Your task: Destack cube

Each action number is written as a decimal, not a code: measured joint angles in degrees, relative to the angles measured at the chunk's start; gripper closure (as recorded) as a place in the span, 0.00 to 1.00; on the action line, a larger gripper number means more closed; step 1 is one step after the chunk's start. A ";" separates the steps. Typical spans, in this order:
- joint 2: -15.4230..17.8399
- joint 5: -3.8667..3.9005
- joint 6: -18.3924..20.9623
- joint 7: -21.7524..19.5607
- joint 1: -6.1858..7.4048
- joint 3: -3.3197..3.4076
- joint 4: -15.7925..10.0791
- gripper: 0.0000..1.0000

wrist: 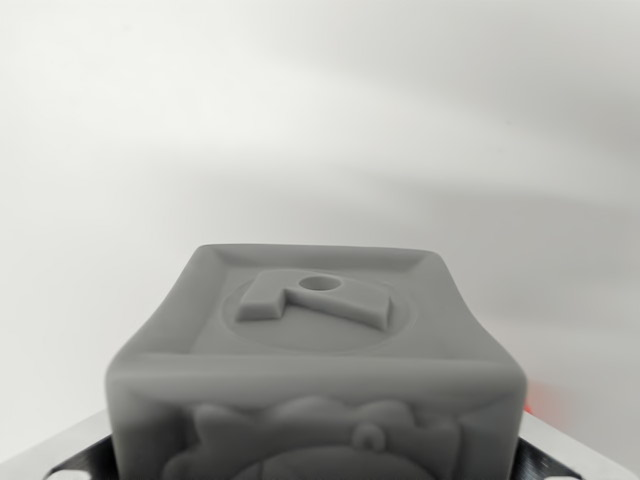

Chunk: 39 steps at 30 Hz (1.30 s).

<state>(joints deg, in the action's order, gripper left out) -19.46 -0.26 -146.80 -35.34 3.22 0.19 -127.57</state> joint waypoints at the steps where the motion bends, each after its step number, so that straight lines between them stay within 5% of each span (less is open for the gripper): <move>1: -0.30 0.00 -0.04 -0.30 0.12 0.00 0.25 1.00; 26: -7.29 0.00 -0.43 -7.09 2.95 0.01 6.84 1.00; 39: -12.21 0.00 -4.27 -7.27 3.05 0.04 7.79 1.00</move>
<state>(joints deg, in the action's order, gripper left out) -31.67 -0.26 -151.07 -42.61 6.27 0.24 -119.78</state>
